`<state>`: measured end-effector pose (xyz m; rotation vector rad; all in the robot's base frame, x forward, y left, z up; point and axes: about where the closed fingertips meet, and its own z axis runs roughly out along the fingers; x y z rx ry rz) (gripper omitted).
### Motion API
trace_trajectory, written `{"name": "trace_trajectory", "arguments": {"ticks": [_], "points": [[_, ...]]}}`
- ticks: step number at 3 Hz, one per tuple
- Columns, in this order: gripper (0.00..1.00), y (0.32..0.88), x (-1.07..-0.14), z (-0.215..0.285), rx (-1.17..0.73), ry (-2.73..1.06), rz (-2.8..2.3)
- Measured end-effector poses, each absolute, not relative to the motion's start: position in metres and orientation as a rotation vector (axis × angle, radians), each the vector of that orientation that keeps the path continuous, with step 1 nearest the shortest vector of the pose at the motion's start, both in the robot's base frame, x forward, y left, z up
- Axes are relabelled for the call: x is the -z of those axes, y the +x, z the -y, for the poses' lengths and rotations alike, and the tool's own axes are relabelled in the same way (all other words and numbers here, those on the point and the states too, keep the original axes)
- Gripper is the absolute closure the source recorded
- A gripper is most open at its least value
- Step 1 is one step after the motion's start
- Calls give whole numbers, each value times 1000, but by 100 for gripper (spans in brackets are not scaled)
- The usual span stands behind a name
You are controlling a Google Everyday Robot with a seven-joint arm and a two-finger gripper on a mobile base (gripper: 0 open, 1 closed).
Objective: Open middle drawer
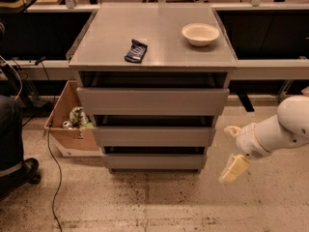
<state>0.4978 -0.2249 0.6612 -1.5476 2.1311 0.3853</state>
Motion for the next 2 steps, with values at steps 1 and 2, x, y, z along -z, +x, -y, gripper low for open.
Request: {"name": "trace_trajectory", "arguments": {"ticks": [1,2], "points": [[0,508,-605,233,-454,-1471,-2172],[0,520,-557,237,-491,-1407,-2192]]}}
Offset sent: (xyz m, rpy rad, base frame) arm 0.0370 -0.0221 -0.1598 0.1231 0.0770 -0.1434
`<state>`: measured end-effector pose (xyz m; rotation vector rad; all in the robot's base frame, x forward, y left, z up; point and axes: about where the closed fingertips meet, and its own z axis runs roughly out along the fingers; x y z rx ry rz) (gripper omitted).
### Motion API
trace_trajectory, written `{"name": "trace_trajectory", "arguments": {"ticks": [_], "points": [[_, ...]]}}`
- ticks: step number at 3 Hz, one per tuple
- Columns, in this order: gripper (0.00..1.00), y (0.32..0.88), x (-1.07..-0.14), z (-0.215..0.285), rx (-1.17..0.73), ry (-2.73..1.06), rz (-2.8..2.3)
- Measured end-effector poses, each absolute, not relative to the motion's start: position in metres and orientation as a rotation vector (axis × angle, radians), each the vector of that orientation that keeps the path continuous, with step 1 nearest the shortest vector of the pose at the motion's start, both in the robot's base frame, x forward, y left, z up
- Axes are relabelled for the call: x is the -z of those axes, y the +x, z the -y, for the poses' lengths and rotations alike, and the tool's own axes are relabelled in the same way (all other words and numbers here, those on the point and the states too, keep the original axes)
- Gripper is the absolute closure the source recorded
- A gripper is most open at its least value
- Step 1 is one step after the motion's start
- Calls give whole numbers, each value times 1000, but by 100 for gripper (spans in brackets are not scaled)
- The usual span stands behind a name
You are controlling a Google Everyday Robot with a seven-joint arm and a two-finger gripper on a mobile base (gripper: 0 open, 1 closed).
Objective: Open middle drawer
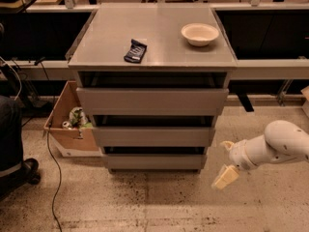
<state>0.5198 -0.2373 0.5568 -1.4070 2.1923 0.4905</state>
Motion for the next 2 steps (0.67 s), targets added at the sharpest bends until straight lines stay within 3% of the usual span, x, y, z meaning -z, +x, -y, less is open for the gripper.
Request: {"name": "trace_trajectory", "arguments": {"ticks": [2], "points": [[0,590,-500,204,-540,-1345,-2089]]}}
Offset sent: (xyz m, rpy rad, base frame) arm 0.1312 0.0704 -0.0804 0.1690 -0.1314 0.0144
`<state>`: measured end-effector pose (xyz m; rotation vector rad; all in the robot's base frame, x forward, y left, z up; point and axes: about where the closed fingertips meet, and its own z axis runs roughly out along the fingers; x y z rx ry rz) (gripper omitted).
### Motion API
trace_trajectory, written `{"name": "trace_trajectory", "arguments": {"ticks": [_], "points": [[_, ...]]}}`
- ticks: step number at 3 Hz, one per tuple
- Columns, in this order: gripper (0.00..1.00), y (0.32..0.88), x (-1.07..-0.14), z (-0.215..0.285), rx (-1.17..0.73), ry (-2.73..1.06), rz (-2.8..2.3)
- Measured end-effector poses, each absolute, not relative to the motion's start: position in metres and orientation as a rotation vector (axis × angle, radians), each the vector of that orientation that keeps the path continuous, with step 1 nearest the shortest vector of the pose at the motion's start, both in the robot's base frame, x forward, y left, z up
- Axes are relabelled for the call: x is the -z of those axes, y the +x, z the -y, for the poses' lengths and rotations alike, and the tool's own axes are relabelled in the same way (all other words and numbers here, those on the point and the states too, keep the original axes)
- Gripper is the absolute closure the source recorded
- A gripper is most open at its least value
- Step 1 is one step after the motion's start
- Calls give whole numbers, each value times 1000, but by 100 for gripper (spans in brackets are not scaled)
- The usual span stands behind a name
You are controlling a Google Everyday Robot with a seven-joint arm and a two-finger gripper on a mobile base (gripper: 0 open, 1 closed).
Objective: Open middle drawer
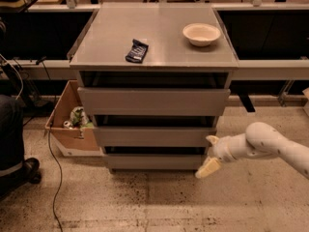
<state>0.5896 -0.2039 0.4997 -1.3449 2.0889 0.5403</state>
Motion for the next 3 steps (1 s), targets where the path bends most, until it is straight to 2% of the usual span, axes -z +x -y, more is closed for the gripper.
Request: {"name": "trace_trajectory", "arguments": {"ticks": [3], "points": [[0,688,-481,148,-515,-1298,-1998]]}}
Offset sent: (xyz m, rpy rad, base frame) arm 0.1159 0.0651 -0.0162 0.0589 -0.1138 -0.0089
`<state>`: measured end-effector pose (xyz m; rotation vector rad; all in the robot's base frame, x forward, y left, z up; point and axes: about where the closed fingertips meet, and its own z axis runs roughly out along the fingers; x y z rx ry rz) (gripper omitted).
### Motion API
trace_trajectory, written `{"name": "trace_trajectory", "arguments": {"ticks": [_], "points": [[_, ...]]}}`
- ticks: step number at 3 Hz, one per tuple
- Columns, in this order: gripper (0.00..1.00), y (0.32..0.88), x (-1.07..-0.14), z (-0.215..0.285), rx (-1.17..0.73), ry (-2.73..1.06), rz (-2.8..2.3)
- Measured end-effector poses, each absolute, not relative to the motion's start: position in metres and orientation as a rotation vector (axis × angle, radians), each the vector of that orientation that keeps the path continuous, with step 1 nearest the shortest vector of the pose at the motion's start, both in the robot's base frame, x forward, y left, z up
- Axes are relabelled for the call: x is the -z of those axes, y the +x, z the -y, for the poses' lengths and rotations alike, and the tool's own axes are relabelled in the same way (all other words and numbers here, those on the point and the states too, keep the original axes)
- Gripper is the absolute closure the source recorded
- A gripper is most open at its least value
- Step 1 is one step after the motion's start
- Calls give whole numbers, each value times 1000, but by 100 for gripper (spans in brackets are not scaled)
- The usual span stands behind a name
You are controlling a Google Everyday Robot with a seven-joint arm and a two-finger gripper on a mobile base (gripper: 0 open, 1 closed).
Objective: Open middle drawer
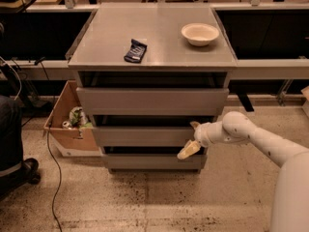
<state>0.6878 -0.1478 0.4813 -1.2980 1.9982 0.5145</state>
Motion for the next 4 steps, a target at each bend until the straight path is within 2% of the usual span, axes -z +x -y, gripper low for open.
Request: {"name": "trace_trajectory", "arguments": {"ticks": [2,4], "points": [[0,717,-449,141,-361,-1235,-1997],[0,745,-440,130,-290,-1206,-1959]]}}
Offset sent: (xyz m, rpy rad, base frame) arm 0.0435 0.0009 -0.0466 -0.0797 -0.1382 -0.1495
